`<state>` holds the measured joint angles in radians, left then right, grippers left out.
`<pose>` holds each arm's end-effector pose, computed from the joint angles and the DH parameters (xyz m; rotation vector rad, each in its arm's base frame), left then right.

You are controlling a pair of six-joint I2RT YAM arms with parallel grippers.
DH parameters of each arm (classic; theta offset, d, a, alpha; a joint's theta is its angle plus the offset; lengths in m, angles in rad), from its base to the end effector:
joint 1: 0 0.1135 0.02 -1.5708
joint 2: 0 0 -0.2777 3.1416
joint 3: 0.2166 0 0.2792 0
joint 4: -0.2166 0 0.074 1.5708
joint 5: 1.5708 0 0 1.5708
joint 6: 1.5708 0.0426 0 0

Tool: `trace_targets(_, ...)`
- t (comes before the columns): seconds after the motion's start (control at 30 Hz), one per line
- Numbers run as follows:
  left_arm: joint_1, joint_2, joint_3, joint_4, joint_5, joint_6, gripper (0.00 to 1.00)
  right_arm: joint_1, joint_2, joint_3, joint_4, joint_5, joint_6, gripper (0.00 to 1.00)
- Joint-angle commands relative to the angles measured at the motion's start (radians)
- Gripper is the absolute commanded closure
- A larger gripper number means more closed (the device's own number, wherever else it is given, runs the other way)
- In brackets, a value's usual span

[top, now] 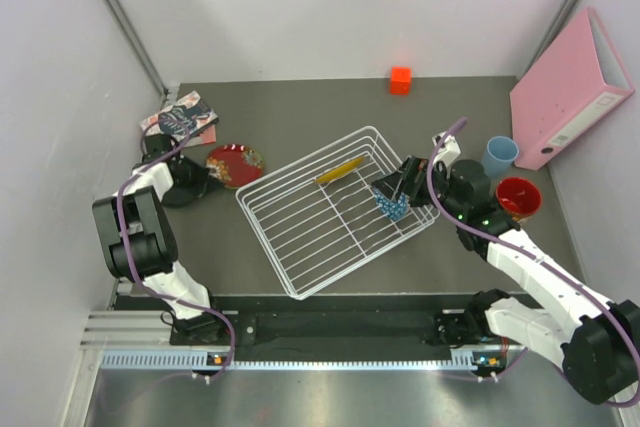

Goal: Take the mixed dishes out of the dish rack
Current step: Place the plate at the center of the board.

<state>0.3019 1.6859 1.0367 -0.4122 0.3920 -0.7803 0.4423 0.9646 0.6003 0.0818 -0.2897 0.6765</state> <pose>0.3492 0.0917 0.1733 -1.2522 2.3507 -0.6772 0.2191 0.1172 0.2686 0.0158 1.9748 1.0251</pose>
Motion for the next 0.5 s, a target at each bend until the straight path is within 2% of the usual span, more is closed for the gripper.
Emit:
trace_targets(0.0,-0.003,0.009,-0.032,0.033,0.010,-0.002,1.00,0.001,0.010,0.004,0.056,-0.009,0.000,0.02)
trace_targets(0.17,-0.001,0.024,-0.059,0.058,0.038,-0.011,0.99,0.003,0.013,0.004,0.052,-0.008,-0.006,0.02)
trace_targets(0.2,-0.001,0.026,-0.061,0.059,0.039,-0.010,0.93,0.001,0.013,0.004,0.052,-0.008,-0.006,0.02)
trace_targets(0.3,-0.003,0.026,-0.063,0.059,0.042,-0.005,0.81,0.003,0.017,0.004,0.053,-0.008,-0.006,0.02)
trace_targets(0.47,-0.003,0.031,-0.061,0.056,0.050,-0.002,0.73,0.003,0.016,0.004,0.053,-0.008,-0.008,0.02)
